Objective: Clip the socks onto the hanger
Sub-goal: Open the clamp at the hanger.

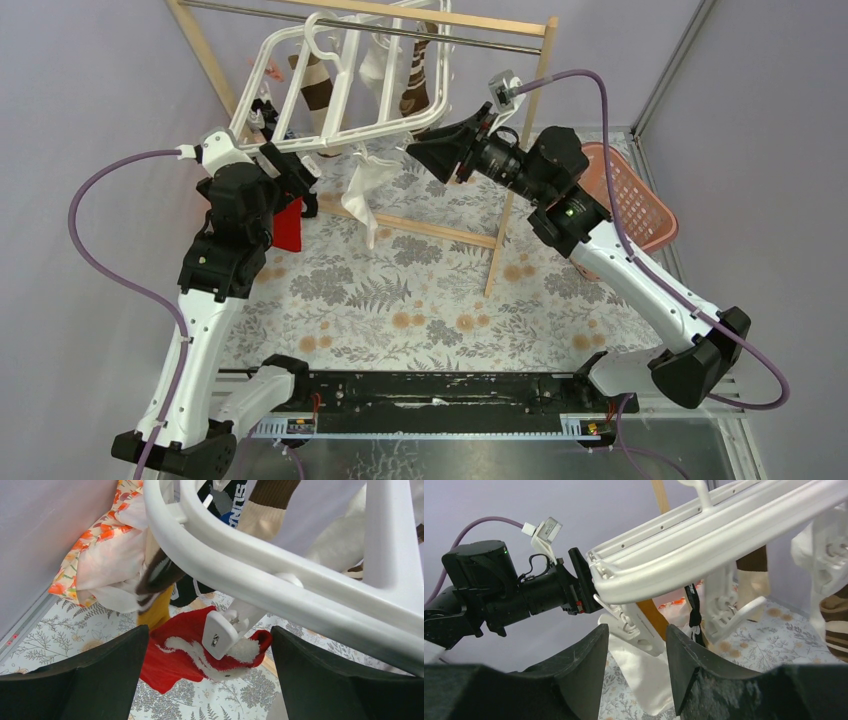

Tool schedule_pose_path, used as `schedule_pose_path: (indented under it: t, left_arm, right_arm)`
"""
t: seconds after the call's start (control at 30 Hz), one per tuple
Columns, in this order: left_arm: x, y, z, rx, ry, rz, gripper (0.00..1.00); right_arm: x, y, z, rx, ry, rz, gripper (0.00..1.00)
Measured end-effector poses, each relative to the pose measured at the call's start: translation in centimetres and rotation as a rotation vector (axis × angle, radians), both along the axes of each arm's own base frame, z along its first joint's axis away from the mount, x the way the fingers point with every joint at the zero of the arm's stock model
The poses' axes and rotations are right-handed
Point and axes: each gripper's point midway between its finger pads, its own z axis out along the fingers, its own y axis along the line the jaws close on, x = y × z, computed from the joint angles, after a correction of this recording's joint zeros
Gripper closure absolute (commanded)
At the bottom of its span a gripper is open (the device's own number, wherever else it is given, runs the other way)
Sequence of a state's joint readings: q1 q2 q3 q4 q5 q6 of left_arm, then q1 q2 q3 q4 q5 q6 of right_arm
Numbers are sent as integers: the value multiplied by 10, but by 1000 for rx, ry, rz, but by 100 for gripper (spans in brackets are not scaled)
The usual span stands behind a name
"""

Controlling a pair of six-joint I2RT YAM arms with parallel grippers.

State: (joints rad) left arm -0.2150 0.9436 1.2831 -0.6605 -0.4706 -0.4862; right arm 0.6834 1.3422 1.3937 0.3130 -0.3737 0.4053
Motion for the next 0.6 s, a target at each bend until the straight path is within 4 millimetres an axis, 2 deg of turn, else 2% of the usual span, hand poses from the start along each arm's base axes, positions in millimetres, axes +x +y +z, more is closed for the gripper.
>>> schedule_pose_path:
  t: [0.17, 0.37, 0.4, 0.6]
  left_arm:
    - [0, 0, 0, 2, 1, -1, 1]
    - [-1, 0, -2, 3, 4, -4, 1]
    - [-1, 0, -3, 3, 6, -4, 1]
    - [-2, -1, -5, 2, 11, -11, 1]
  right_arm:
    - [-7, 11, -7, -29, -5, 22, 47]
    - [-2, 21, -10, -54, -11, 19, 47]
    - [-1, 22, -9, -56, -13, 19, 50]
    - [0, 26, -4, -55, -30, 22, 82]
